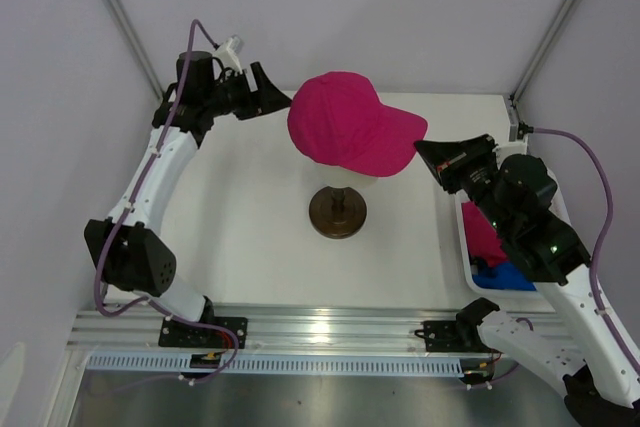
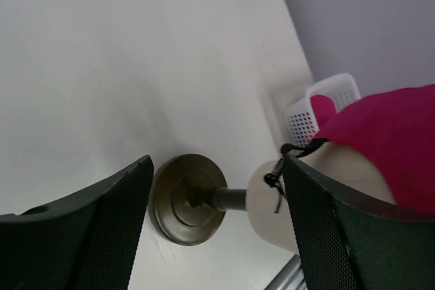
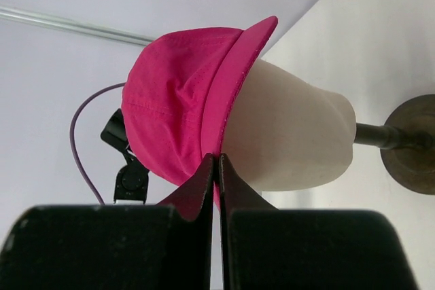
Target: Stack the hats
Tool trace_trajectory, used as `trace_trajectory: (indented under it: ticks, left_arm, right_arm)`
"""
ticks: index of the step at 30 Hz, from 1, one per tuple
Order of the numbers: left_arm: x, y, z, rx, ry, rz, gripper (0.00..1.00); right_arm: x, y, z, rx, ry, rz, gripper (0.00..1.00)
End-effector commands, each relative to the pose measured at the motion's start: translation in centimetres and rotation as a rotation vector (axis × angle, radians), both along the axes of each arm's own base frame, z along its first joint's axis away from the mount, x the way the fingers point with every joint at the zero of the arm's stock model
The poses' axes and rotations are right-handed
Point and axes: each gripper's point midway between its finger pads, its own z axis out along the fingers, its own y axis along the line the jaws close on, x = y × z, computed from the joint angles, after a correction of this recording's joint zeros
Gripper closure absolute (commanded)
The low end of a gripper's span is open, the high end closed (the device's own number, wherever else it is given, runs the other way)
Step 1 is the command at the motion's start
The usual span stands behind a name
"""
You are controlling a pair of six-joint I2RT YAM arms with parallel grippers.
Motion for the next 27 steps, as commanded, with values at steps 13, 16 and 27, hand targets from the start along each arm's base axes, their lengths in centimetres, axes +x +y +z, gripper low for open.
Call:
trace_trajectory:
  ticks: [13, 16, 27]
  left_arm:
    - [-1.8, -1.8, 2.7, -0.063, -0.056, -0.147, 0.20]
    - [-1.9, -1.6, 1.9, -0.046, -0.044, -0.137, 0.20]
    - [-1.7, -1.1, 1.8, -0.014, -0.043, -0.116, 0.20]
  right_arm:
    - [-0.2, -1.7, 1.4, 0.084, -0.011, -0.069, 0.96]
    - [-0.3, -1.7, 1.4, 0.079, -0.016, -0.066, 0.91]
    - [-0.8, -1.4, -2.0, 0.004, 0.028, -0.033, 0.36]
